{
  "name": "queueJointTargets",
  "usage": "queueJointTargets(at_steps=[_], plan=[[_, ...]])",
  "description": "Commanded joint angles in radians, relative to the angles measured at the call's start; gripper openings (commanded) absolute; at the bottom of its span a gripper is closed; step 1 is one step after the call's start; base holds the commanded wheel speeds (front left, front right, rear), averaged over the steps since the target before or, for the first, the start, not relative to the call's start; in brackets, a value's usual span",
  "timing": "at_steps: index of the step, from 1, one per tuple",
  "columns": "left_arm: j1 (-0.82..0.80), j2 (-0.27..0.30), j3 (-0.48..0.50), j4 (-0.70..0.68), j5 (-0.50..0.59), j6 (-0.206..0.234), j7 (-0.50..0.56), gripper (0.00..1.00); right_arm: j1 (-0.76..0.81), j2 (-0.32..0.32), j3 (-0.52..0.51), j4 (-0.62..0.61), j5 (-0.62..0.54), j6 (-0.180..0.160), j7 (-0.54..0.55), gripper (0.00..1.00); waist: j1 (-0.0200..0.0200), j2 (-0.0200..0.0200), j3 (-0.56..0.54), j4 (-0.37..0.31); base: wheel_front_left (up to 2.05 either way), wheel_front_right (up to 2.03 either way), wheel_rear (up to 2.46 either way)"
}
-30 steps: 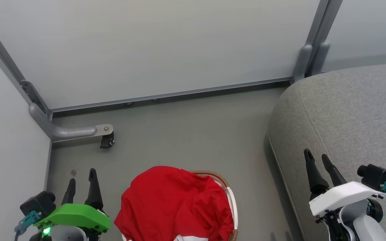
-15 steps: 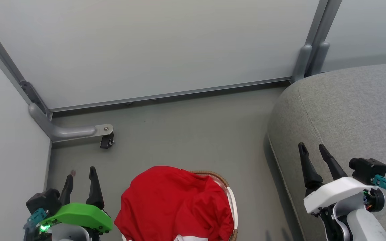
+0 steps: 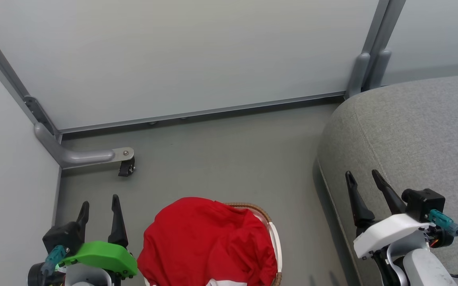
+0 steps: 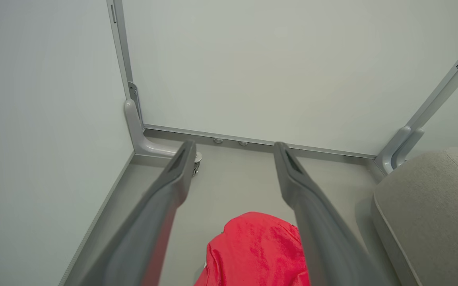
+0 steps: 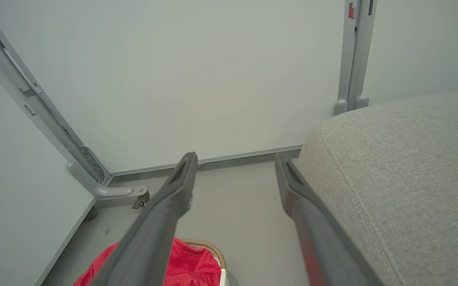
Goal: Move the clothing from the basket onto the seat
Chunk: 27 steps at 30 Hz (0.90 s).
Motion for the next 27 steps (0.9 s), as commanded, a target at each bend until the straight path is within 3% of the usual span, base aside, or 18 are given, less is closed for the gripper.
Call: queueJointTargets(at_steps=[1,15,27], plan=[[-0.008,0.001,0.000,-0.002,0.027,-0.004,-0.007,1.00,-0.015,-0.004,0.002,-0.007,-0.024,0.000,-0.009,1.00,0.0000,-0.0001,-0.002,0.000,0.00,0.00,0.00],[0.018,-0.011,0.001,0.022,0.110,-0.033,-0.036,1.00,0.013,0.010,-0.008,-0.009,-0.125,0.000,-0.038,1.00,0.0000,-0.0001,0.011,-0.003,0.00,0.00,0.00],[-0.112,-0.011,-0.077,0.058,0.147,-0.053,-0.058,1.00,-0.109,0.021,-0.011,-0.039,-0.217,0.000,-0.059,1.00,-0.0001,-0.0001,0.242,-0.041,0.00,0.00,0.00]])
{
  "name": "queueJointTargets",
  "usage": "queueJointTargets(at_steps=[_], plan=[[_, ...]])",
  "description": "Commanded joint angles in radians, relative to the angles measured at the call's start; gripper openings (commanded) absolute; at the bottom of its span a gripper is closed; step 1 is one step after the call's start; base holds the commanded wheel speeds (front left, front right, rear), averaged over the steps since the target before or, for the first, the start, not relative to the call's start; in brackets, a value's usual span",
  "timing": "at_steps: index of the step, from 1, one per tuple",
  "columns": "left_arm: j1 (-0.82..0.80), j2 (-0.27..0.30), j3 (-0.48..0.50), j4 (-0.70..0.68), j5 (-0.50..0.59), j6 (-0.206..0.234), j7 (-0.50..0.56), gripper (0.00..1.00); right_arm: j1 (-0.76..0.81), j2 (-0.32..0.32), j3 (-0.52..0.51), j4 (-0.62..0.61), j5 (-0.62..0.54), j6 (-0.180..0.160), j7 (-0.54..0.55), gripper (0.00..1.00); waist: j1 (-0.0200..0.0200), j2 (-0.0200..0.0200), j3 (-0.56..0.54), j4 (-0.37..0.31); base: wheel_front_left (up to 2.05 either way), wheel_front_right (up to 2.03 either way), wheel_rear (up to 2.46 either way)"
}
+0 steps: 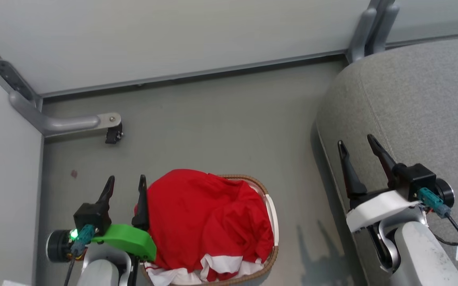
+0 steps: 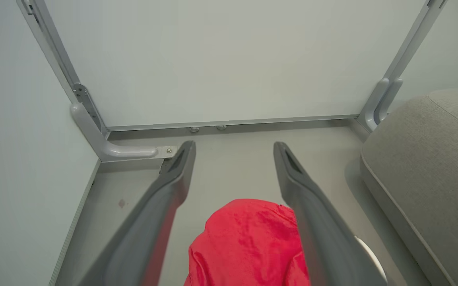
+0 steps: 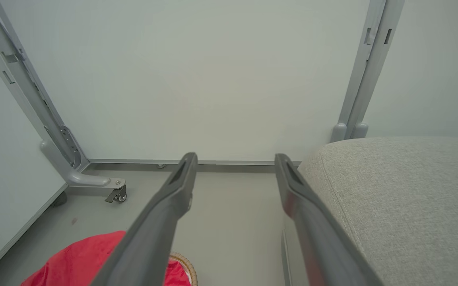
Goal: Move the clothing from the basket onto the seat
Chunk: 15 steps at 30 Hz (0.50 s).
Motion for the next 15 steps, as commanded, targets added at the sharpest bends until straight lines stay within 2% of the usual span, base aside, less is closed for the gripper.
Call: queueJointTargets(at_steps=[1,8,15], plan=[[-0.040,0.003,-0.015,0.012,0.021,-0.007,-0.008,1.00,-0.029,-0.001,0.001,-0.011,-0.020,0.000,-0.008,1.00,-0.0001,0.0000,0.116,-0.029,0.00,0.00,0.00],[-0.175,0.004,-0.074,0.076,0.077,-0.028,-0.021,1.00,-0.125,0.008,0.007,-0.081,-0.061,0.000,-0.020,1.00,-0.0001,0.0000,0.290,-0.083,0.00,0.00,0.00],[-0.297,0.017,-0.134,0.182,0.097,-0.042,-0.017,1.00,-0.198,0.014,0.025,-0.155,-0.022,0.000,-0.020,1.00,-0.0001,0.0000,0.423,-0.148,0.00,0.00,0.00]])
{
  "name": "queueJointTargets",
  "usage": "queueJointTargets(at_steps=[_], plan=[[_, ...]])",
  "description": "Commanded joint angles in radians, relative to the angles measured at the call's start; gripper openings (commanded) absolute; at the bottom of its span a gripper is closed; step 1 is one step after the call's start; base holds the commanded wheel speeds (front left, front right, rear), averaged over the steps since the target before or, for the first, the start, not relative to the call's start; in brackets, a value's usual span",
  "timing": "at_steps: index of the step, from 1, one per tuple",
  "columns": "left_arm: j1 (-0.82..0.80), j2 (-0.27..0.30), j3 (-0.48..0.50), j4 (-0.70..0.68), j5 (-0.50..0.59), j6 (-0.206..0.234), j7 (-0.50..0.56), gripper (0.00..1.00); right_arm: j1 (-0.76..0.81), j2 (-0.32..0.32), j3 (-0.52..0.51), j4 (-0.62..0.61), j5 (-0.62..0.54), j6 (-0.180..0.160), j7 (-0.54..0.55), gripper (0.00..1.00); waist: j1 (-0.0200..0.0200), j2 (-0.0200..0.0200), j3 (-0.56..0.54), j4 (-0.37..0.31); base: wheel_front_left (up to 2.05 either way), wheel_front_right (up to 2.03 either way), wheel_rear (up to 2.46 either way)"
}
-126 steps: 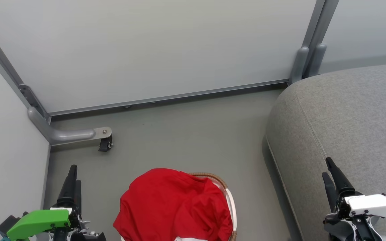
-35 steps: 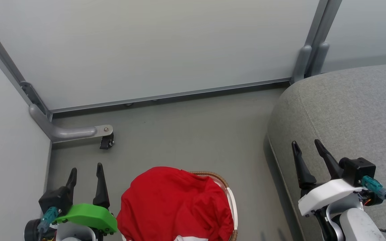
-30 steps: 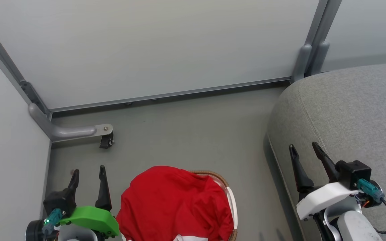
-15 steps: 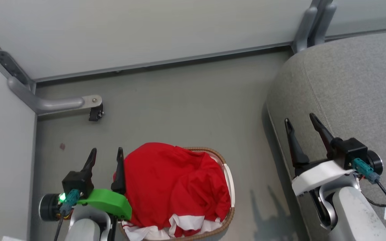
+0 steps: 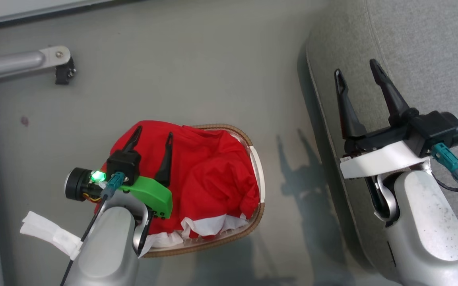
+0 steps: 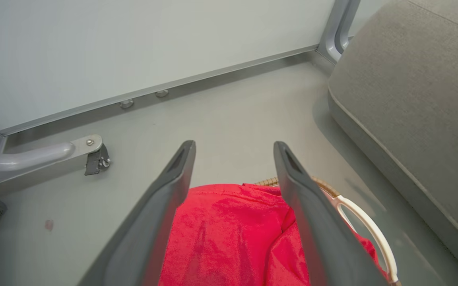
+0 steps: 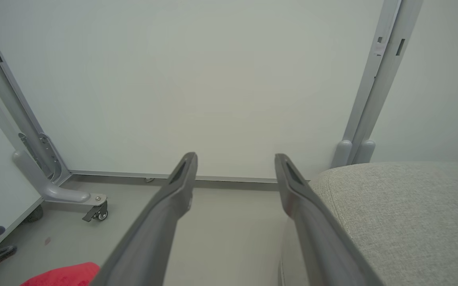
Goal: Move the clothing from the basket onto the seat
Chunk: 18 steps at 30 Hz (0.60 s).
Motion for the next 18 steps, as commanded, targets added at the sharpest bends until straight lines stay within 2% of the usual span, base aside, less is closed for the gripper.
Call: queueJointTargets(at_steps=[1,8,18], plan=[[-0.037,0.016,-0.006,0.022,0.000,-0.003,-0.001,1.00,-0.025,0.001,0.006,-0.021,0.019,0.000,-0.005,1.00,-0.0002,0.0000,0.145,-0.091,0.00,0.00,0.00],[-0.147,0.057,-0.118,0.155,-0.043,-0.004,-0.001,1.00,-0.075,0.002,0.034,-0.100,0.070,0.000,-0.005,1.00,-0.0002,0.0000,0.255,-0.154,0.00,0.00,0.00],[-0.263,0.113,-0.287,0.374,-0.116,-0.004,0.000,1.00,-0.107,0.002,0.069,-0.163,0.119,0.000,-0.005,1.00,-0.0002,0.0000,0.350,-0.208,0.00,0.00,0.00]])
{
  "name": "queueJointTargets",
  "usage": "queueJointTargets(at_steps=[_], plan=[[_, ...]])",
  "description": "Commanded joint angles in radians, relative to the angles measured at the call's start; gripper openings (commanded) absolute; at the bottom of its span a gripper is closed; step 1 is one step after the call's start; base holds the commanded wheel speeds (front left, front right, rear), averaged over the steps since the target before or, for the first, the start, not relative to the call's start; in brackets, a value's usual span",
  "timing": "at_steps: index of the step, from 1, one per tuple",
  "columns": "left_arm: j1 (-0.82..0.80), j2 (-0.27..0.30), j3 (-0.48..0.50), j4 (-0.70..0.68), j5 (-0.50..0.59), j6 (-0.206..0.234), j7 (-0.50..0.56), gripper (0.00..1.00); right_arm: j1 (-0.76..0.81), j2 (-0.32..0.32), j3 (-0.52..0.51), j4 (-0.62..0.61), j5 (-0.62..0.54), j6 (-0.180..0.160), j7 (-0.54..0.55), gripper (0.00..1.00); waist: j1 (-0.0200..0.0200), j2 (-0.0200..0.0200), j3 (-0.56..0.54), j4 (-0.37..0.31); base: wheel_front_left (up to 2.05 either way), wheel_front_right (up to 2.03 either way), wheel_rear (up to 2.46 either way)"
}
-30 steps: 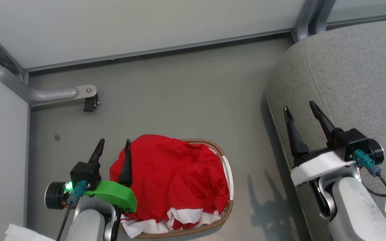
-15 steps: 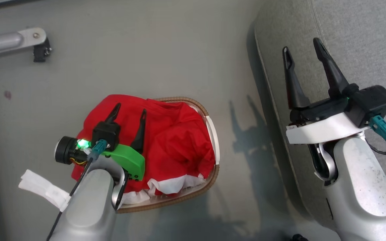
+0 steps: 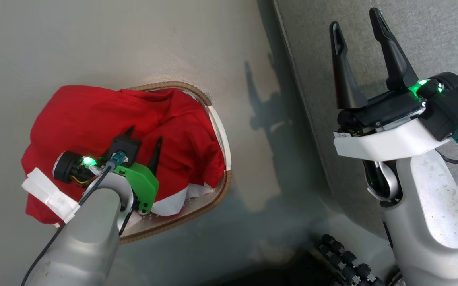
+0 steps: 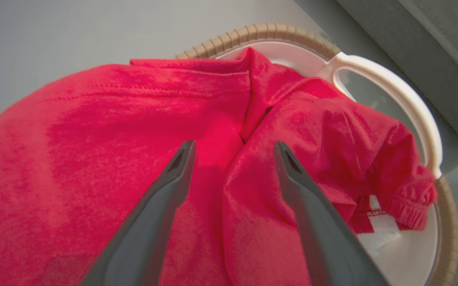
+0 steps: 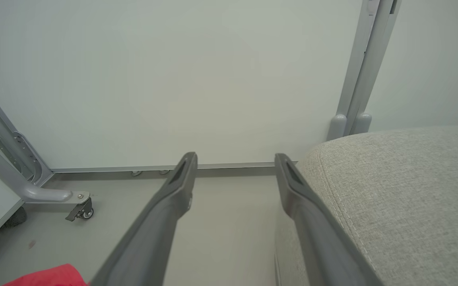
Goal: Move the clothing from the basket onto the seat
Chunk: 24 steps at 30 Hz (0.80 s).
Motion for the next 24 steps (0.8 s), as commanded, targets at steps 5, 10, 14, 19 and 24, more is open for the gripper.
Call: queueJointTargets(at_steps=[5,10,14,19,24], plan=[[-0.070,0.022,-0.040,0.137,-0.043,-0.002,0.007,1.00,-0.026,0.001,0.032,-0.008,0.020,0.000,-0.005,1.00,-0.0002,0.0000,0.083,-0.074,0.00,0.00,0.00],[-0.086,0.014,-0.080,0.219,-0.076,-0.002,0.031,1.00,-0.031,0.000,0.052,-0.008,0.030,0.000,-0.005,1.00,-0.0002,0.0000,0.082,-0.083,0.00,0.00,0.00],[-0.066,0.000,-0.113,0.244,-0.111,-0.002,0.037,0.00,-0.017,0.000,0.064,0.009,0.031,0.000,-0.005,1.00,-0.0002,0.0000,0.053,-0.079,0.00,0.00,0.00],[-0.034,-0.016,-0.134,0.239,-0.153,-0.002,0.015,0.00,0.006,-0.001,0.063,0.040,0.020,0.000,-0.005,1.00,-0.0002,0.0000,-0.020,-0.060,0.00,0.00,0.00],[0.027,-0.034,-0.126,0.206,-0.211,-0.002,-0.002,0.00,0.066,-0.001,0.052,0.089,0.000,0.000,-0.005,1.00,-0.0002,0.0000,-0.152,-0.020,0.00,0.00,0.00]])
